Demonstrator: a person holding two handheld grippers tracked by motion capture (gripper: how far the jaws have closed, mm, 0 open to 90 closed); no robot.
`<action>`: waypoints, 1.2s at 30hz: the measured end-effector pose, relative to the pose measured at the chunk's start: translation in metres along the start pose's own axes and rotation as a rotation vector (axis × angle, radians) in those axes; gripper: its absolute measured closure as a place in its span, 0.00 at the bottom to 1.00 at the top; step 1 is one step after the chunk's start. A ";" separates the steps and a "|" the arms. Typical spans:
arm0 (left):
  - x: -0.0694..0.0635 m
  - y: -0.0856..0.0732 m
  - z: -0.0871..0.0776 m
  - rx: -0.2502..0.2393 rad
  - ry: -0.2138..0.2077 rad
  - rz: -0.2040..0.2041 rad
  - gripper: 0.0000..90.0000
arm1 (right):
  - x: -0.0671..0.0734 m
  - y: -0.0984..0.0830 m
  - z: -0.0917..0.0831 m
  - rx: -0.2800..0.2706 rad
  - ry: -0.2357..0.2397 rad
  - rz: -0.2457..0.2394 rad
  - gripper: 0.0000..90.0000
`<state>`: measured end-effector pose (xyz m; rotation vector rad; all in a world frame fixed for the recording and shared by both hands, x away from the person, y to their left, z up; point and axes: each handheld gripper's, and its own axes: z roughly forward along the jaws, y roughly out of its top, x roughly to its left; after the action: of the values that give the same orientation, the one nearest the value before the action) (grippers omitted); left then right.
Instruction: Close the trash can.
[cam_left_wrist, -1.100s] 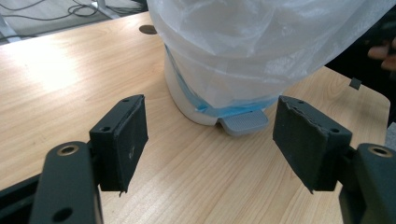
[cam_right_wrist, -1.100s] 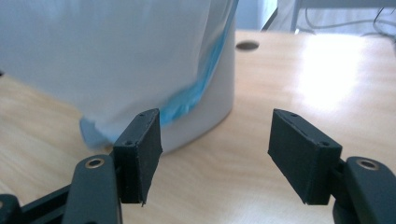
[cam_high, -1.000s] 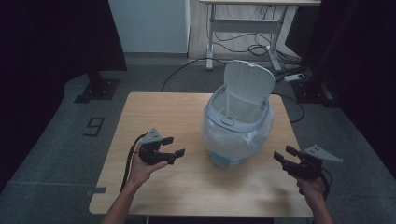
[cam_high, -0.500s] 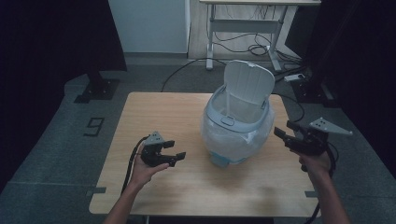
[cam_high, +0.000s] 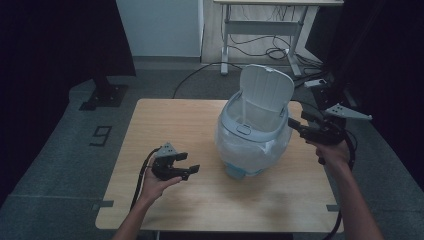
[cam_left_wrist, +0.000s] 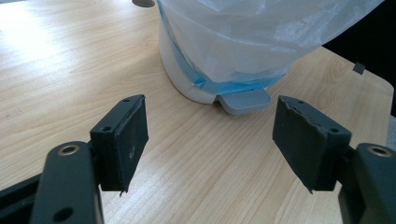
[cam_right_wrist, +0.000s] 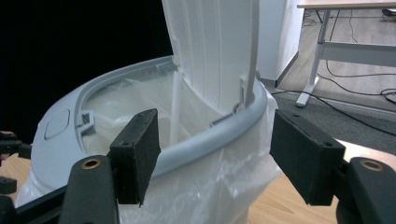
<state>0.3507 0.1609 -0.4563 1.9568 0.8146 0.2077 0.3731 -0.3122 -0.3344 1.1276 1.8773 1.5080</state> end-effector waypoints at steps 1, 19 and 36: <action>0.000 0.000 0.000 -0.002 -0.003 -0.003 0.30 | 0.000 0.001 0.001 -0.001 0.000 -0.001 0.36; 0.002 -0.002 0.001 0.004 -0.013 -0.015 0.30 | -0.012 0.024 0.024 0.005 -0.006 0.000 0.35; 0.010 -0.007 0.001 0.011 -0.009 -0.038 0.30 | -0.018 0.047 0.060 -0.013 0.005 0.006 0.32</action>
<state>0.3553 0.1680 -0.4650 1.9493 0.8476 0.1721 0.4437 -0.2908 -0.3084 1.1258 1.8661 1.5254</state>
